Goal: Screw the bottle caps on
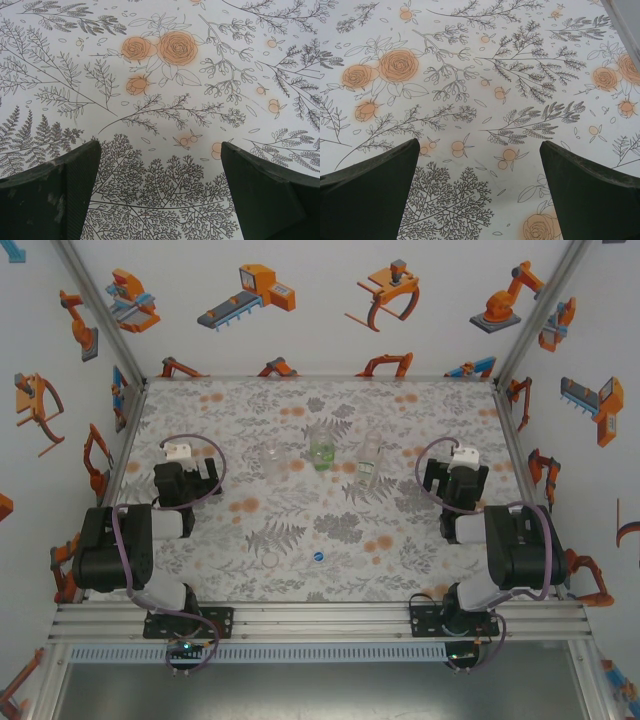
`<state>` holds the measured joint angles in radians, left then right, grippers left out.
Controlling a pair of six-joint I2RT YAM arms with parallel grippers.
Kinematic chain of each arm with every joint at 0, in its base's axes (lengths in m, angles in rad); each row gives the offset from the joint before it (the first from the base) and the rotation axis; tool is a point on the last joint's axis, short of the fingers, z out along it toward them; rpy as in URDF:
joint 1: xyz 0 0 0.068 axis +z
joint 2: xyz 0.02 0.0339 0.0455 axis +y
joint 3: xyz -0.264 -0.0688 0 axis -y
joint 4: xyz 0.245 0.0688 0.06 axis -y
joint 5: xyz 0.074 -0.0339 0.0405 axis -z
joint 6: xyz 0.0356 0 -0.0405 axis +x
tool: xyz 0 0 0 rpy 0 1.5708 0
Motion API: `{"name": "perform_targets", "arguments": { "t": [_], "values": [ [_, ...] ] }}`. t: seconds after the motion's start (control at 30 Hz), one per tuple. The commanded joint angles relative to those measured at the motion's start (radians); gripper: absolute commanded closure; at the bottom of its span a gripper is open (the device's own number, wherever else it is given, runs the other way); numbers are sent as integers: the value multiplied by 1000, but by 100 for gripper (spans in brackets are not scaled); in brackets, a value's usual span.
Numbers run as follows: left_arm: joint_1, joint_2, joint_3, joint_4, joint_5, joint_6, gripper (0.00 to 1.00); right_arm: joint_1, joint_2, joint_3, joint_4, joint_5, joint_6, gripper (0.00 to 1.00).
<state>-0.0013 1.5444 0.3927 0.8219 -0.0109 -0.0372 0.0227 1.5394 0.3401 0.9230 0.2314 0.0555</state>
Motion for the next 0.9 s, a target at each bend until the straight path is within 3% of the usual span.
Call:
{"name": "perform_targets", "arguments": {
  "t": [0.0, 0.17, 0.33, 0.53, 0.73, 0.87],
  "values": [
    [-5, -6, 21, -1, -5, 0, 3, -7, 0, 20, -9, -6, 5, 1],
    [-5, -4, 23, -3, -2, -1, 3, -6, -12, 14, -4, -38, -11, 4],
    [-18, -15, 26, -11, -9, 14, 3, -6, -138, 11, -103, -80, -26, 4],
    [-56, -132, 39, -140, -133, 10, 3, -5, -342, 18, -292, -244, -55, 6],
    [-101, -304, 103, -424, -239, -67, 3, -5, -510, 65, -481, -484, -55, 8],
    [-115, -409, 139, -543, -210, -164, 3, -6, -561, 94, -527, -637, -53, 10]
  ]
}}
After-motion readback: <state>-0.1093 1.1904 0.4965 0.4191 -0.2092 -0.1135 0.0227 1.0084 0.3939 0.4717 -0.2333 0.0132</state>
